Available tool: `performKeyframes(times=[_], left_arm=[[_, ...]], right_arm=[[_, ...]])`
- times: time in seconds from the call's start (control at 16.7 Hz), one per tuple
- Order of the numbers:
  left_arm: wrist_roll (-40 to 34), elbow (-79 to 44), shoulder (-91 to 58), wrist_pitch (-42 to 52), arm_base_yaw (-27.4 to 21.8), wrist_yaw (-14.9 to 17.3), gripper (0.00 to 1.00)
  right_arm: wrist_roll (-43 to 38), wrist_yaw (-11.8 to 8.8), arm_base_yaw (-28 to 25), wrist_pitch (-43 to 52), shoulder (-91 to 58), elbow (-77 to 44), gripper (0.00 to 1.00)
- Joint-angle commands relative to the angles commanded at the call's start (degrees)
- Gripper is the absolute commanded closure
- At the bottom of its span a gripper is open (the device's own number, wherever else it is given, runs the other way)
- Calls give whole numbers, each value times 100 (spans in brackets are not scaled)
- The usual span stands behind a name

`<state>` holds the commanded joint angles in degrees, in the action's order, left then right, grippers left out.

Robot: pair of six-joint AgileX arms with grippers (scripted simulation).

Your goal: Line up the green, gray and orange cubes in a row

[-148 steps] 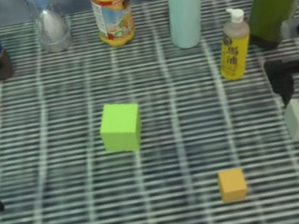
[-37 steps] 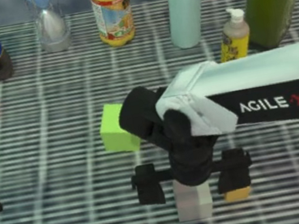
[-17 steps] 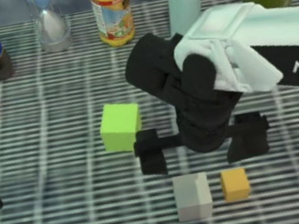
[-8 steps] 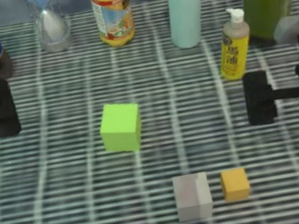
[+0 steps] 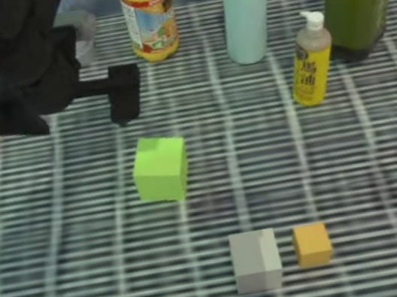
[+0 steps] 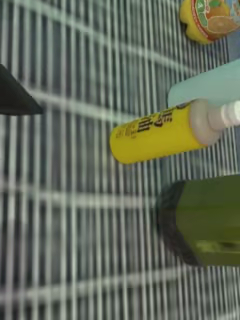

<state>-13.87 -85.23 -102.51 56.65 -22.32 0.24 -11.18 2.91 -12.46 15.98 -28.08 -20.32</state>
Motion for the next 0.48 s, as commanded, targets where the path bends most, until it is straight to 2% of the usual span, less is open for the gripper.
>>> performKeyframes(times=[0.24,0.48], left_arm=[[-237,-1495,-1638,918,-410,6,0],[-371,-2416,-2557,1395,-643,-2,0]], right_arm=[[690,-141,716,-951,1696,1237,0],[1066,-269,1129,-1514,2672,1933,0]])
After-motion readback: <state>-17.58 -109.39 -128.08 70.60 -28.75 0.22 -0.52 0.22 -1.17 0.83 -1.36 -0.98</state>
